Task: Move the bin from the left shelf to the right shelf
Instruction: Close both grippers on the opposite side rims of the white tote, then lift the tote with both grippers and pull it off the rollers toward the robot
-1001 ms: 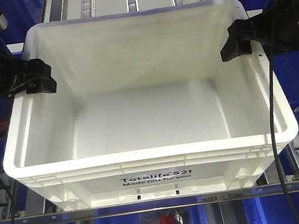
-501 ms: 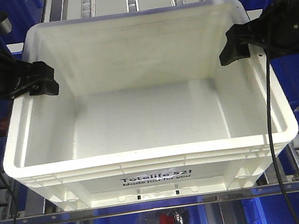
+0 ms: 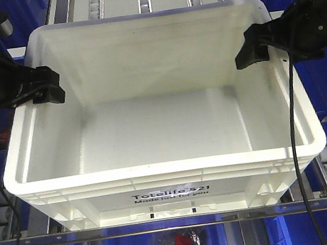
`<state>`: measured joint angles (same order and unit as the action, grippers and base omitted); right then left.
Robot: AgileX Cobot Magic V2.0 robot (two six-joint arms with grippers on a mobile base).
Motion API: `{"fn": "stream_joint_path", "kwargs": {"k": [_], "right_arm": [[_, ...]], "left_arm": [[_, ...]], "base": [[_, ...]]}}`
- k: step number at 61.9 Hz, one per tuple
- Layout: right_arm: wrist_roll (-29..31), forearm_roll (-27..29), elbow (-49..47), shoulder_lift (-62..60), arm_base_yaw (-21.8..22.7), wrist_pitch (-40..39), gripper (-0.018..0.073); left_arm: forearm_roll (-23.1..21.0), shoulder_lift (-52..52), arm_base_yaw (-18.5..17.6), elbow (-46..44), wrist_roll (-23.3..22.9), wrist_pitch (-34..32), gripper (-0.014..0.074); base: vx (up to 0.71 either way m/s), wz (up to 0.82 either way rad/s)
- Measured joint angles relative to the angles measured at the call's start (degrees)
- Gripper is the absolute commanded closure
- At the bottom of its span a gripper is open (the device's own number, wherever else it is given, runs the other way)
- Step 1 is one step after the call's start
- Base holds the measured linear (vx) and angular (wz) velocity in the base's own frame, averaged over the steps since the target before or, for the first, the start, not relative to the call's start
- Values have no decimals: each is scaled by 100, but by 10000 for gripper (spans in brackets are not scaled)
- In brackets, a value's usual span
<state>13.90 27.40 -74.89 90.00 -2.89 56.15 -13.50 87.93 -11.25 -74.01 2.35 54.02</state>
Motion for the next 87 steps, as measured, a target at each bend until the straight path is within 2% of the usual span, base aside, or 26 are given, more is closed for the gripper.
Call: {"fn": "stream_joint_path", "kwargs": {"k": [6, 17, 30, 47, 72, 79, 87], "right_arm": [[64, 134, 0, 0, 0, -39, -34], [70, 30, 0, 0, 0, -104, -34], [86, -364, 0, 0, -71, -123, -15], [-231, -1209, 0, 0, -606, -300, 1], [-446, -1429, 0, 0, -613, -325, 7], [-450, -1429, 0, 0, -618, -315, 54], [-490, -1431, 0, 0, -624, -270, 198]], "left_arm": [[-47, 0, 0, 0, 5, 0, 12], [-58, 0, 0, 0, 84, 0, 12], [-64, 0, 0, 0, 97, 0, 12], [-68, 0, 0, 0, 97, 0, 12], [-71, 0, 0, 0, 103, 0, 12], [-71, 0, 0, 0, 108, 0, 20], [-71, 0, 0, 0, 171, 5, 124]], "base": [[0, 0], [0, 0], [0, 0], [0, 0], [0, 0], [0, 0], [0, 0]]}}
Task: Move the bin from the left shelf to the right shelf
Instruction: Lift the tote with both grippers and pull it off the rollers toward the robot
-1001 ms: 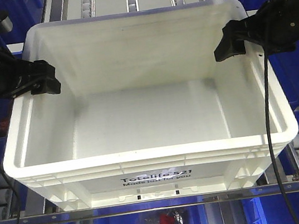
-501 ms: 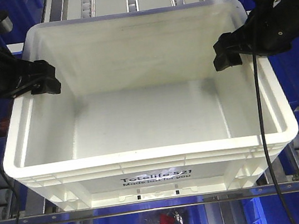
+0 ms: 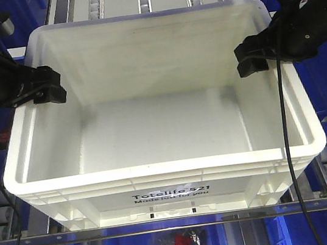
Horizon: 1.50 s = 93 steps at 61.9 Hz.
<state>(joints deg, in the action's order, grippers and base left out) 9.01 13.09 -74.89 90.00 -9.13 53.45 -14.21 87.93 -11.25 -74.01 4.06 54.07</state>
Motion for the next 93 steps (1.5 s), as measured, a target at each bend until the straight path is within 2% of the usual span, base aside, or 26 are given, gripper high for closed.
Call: {"fn": "stream_joint_path", "kwargs": {"k": [4, 13, 17, 57, 93], "right_arm": [[-19, -8, 0, 0, 0, 17, 303], [-21, -41, 0, 13, 15, 28, 543], [-25, 18, 0, 23, 15, 22, 572], [-31, 60, 0, 23, 2, 17, 566], [-38, 98, 10, -500, -19, 68, 564]], "left_arm": [[0, 0, 0, 0, 55, 0, 209], [-42, 0, 0, 0, 98, 42, 507], [-65, 0, -12, 0, 5, 39, 608], [-65, -18, -12, -6, 22, -30, 606], [-50, -523, -12, 19, 72, -33, 604]], "base": [[0, 0], [0, 0], [0, 0], [0, 0], [0, 0]]}}
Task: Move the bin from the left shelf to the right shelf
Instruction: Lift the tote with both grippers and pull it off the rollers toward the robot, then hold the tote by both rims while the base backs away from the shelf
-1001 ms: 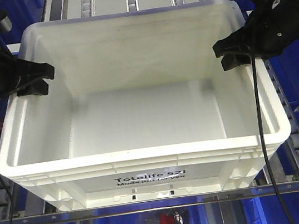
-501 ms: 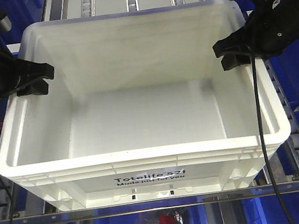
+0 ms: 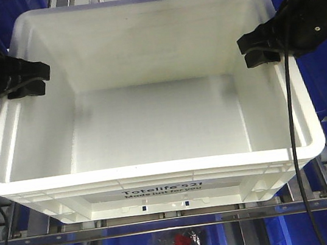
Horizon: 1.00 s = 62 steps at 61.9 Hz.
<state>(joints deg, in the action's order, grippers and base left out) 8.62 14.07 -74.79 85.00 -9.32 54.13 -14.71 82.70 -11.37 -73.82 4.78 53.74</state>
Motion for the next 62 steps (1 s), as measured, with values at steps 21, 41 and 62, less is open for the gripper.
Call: {"fn": "stream_joint_path", "kwargs": {"k": [21, 41, 62], "right_arm": [[-36, 53, 0, -331, 0, 55, 564], [-49, 98, 7, -378, -19, 125, 564], [-49, 98, 7, -378, -19, 108, 564]], "left_arm": [[-24, -303, 0, 0, -25, 74, 602], [-15, -446, 0, 0, -71, 127, 601], [0, -446, 0, 0, -71, 127, 601]], "base": [[0, 0], [0, 0], [0, 0]]}}
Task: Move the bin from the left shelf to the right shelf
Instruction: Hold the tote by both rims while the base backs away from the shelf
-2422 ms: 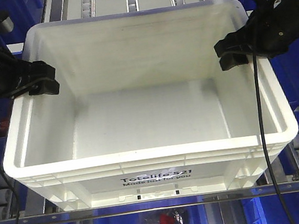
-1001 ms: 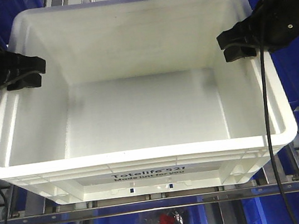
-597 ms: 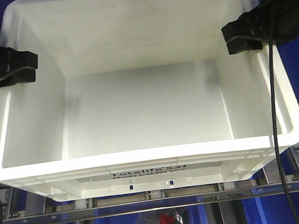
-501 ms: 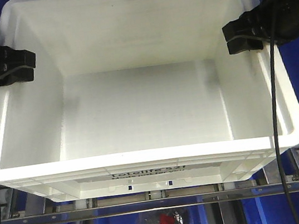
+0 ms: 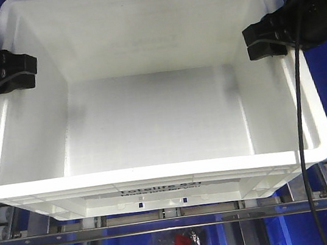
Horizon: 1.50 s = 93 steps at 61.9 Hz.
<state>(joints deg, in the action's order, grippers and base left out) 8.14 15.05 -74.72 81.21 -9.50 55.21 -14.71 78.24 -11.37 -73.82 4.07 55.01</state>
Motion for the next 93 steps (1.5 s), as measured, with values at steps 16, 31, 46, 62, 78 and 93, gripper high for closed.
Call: {"fn": "stream_joint_path", "kwargs": {"k": [16, 31, 46, 62, 78, 93], "right_arm": [[0, 0, 0, 0, 0, 0, 564], [0, 0, 0, 0, 0, 0, 564], [0, 0, 0, 0, 0, 5, 564], [0, 0, 0, 0, 0, 5, 564], [0, 0, 12, 0, 0, 5, 564], [0, 0, 19, 0, 0, 5, 564]], "left_arm": [[0, 0, 0, 0, 0, 0, 601], [0, 0, 0, 0, 0, 0, 601], [0, 0, 0, 0, 0, 0, 601], [0, 0, 0, 0, 0, 0, 601], [0, 0, 0, 0, 0, 0, 601], [0, 0, 0, 0, 0, 0, 601]], "base": [[0, 0], [0, 0], [0, 0], [0, 0], [0, 0], [-2, 1]]}}
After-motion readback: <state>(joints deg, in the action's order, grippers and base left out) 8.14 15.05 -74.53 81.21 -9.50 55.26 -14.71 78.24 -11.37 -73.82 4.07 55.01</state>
